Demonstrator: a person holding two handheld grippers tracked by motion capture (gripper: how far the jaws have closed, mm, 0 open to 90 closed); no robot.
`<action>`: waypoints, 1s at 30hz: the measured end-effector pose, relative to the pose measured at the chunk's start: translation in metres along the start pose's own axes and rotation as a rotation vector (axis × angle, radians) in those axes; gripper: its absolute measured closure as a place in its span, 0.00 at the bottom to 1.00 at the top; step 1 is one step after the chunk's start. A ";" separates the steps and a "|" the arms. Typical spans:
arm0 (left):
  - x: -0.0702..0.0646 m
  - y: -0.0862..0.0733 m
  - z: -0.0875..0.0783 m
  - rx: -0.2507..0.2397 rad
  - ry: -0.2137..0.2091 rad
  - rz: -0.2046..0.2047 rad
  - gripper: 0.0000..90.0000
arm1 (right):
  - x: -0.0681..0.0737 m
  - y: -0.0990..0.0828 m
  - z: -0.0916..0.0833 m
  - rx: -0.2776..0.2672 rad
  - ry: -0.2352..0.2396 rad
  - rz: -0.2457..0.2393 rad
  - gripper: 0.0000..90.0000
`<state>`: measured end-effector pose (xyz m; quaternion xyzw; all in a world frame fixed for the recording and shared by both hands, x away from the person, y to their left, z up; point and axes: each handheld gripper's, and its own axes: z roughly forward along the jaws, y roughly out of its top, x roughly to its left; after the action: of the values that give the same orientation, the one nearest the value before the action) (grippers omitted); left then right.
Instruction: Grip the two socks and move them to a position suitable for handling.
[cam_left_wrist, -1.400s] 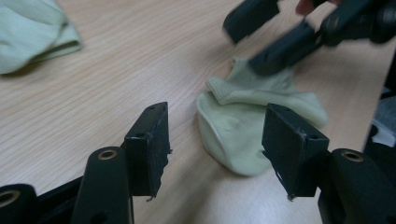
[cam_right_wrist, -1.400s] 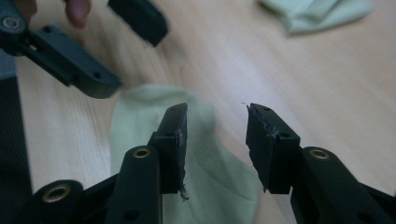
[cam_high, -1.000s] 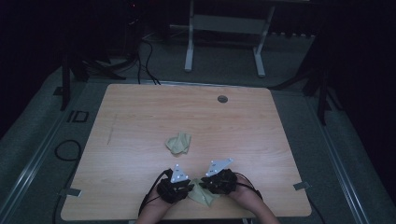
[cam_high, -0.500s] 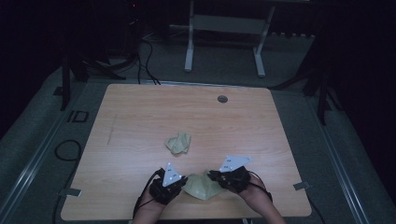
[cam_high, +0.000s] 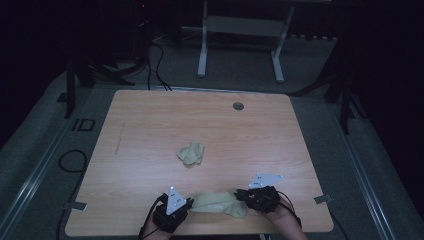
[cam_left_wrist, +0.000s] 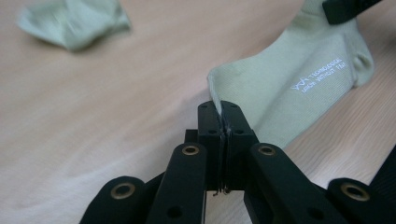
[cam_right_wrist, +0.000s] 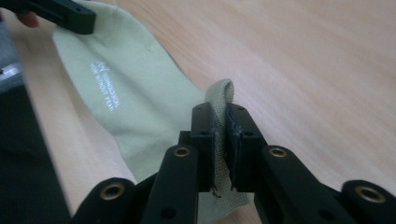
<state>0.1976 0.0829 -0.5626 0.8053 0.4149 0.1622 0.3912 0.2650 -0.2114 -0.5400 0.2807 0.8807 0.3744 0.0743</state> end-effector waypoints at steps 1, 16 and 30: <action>0.000 -0.002 0.003 0.019 -0.001 0.001 0.97 | -0.001 -0.002 0.003 0.009 -0.002 0.000 0.84; 0.030 -0.002 -0.017 -0.069 -0.081 -0.031 0.35 | -0.016 0.007 -0.008 -0.031 -0.051 0.008 0.41; 0.053 -0.017 -0.028 -0.080 -0.072 0.002 0.19 | -0.016 0.068 0.029 -0.025 -0.018 -0.044 0.33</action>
<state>0.2038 0.1449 -0.5611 0.7948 0.3929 0.1500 0.4375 0.3178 -0.1643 -0.5138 0.2633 0.8812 0.3813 0.0939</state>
